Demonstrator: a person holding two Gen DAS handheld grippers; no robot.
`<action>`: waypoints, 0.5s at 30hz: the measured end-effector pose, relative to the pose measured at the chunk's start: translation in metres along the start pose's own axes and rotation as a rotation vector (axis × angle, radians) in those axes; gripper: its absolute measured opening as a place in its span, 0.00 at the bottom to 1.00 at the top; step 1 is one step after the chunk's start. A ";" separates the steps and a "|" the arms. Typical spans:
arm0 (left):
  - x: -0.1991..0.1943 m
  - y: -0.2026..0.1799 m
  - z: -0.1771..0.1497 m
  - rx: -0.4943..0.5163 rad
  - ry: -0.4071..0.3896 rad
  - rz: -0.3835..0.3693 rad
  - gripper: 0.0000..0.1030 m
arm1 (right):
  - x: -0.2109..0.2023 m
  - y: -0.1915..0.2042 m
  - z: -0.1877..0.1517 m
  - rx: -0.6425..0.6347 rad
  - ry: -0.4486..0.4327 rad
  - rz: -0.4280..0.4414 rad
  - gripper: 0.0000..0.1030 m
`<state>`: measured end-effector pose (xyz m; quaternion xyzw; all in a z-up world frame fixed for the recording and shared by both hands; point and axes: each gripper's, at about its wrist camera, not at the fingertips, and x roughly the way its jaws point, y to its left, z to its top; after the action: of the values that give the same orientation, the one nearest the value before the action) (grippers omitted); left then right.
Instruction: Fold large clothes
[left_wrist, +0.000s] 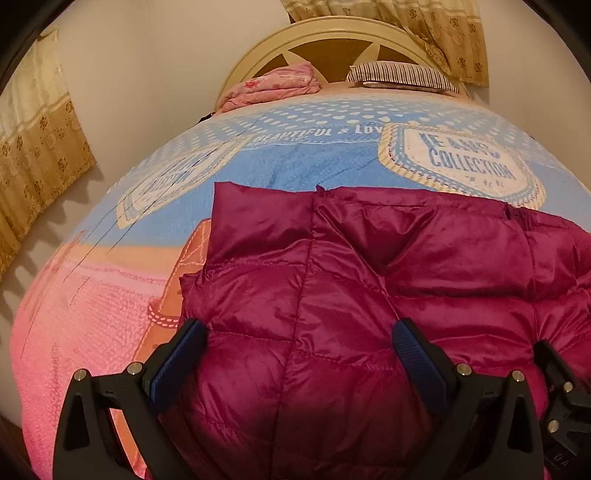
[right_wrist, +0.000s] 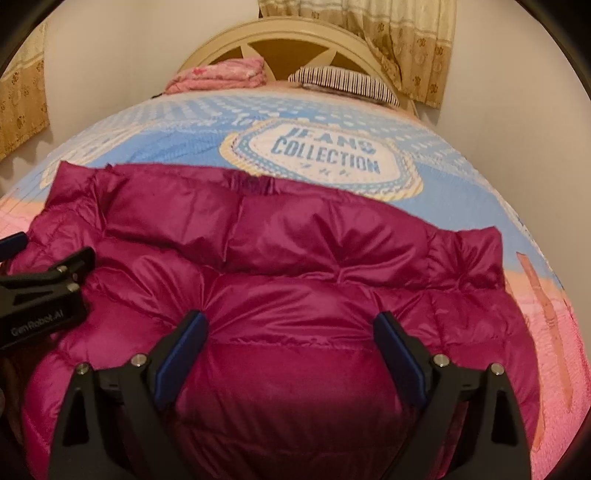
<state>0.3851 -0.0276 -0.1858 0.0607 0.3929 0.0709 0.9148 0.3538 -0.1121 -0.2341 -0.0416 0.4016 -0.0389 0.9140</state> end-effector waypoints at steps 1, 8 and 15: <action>0.001 -0.002 0.000 0.004 0.001 0.005 0.99 | 0.001 0.000 -0.001 0.000 0.009 -0.004 0.93; 0.006 -0.005 -0.001 0.021 0.003 0.023 0.99 | 0.010 0.006 0.001 -0.029 0.049 -0.052 0.95; 0.015 -0.003 0.000 0.010 0.056 -0.006 0.99 | 0.014 0.006 0.002 -0.030 0.061 -0.065 0.97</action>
<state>0.3960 -0.0282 -0.1970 0.0621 0.4191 0.0678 0.9033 0.3650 -0.1072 -0.2434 -0.0673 0.4283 -0.0639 0.8989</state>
